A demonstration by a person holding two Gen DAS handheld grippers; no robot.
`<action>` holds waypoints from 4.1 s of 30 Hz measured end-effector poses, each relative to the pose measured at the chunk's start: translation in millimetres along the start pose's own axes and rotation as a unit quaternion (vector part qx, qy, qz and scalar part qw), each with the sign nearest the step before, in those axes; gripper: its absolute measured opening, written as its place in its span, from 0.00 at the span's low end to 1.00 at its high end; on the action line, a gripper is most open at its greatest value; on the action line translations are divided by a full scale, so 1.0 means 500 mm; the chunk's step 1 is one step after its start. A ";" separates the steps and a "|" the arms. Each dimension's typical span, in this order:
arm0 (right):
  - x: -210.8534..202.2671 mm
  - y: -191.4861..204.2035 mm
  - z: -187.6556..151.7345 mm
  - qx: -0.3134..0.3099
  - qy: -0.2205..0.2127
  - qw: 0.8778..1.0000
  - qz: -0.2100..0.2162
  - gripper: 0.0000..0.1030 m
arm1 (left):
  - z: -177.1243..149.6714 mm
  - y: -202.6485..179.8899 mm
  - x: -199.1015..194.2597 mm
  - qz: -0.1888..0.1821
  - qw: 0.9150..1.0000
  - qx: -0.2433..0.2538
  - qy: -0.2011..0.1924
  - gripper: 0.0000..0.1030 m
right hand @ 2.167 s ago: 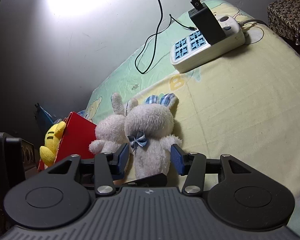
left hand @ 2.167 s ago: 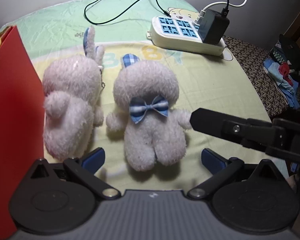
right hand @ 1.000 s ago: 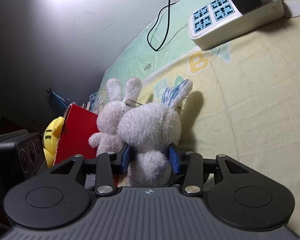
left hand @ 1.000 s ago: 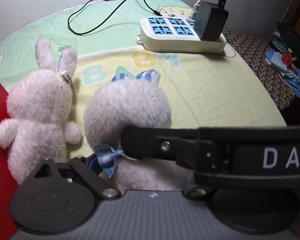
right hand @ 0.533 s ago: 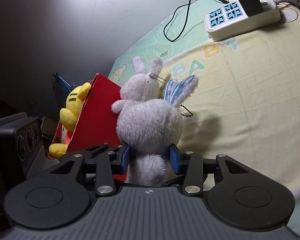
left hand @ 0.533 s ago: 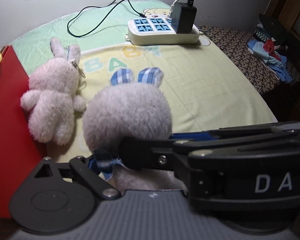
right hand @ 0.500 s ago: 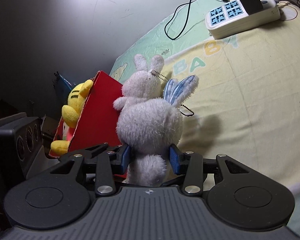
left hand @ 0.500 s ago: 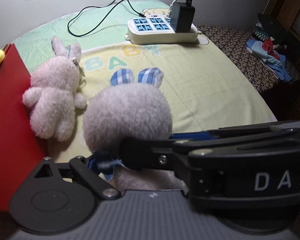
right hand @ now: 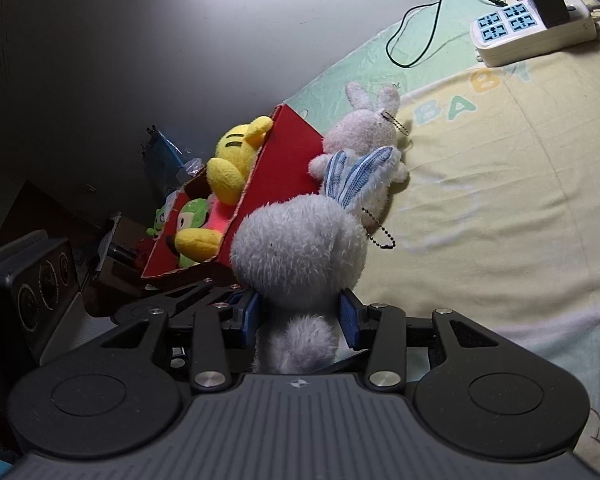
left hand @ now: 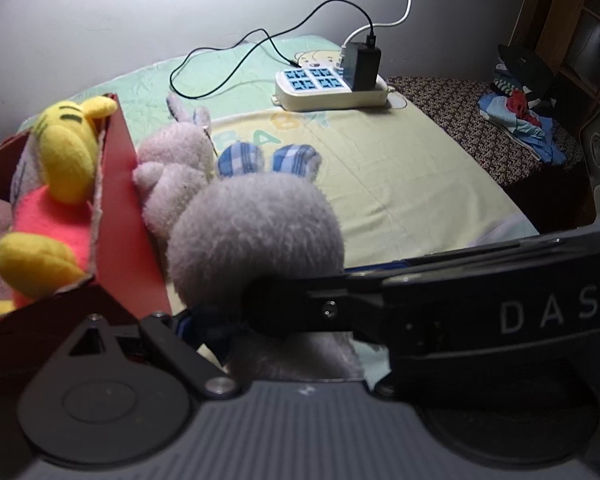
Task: Organize objects
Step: 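Lift the white bunny with both grippers and lower it into the red box, then open both grippers to release the bunny and withdraw from the box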
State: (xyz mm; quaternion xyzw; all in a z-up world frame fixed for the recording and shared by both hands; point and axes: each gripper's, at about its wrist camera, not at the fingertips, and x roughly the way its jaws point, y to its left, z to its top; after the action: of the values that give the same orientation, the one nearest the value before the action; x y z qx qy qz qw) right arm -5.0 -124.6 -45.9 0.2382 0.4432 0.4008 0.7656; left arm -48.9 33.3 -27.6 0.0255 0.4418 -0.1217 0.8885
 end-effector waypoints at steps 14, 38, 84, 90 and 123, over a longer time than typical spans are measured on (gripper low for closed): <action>-0.019 0.168 0.013 -0.083 -0.117 0.989 0.029 0.43 | 0.017 0.075 -0.165 0.020 0.991 0.048 -0.125 0.88; 0.243 0.329 0.039 -0.113 -0.071 0.991 0.003 0.44 | -0.014 0.363 -0.159 0.051 0.992 -0.031 -0.109 0.88; 0.303 0.252 0.058 -0.078 -0.055 0.994 -0.057 0.48 | -0.032 0.439 -0.082 0.041 0.997 -0.052 -0.040 0.97; 0.275 0.255 0.047 -0.070 -0.065 0.994 -0.047 0.48 | -0.038 0.442 -0.104 0.056 0.995 -0.064 -0.044 0.97; 0.283 0.285 0.036 -0.105 -0.067 0.990 -0.060 0.38 | -0.070 0.403 -0.173 0.083 0.992 -0.089 -0.042 0.97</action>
State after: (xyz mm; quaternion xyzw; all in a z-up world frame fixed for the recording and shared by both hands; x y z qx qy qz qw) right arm -6.4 72.4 -3.4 0.1554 0.3599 0.3818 0.8370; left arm -78.4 250.9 7.0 -0.0225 0.4095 -0.0085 0.9120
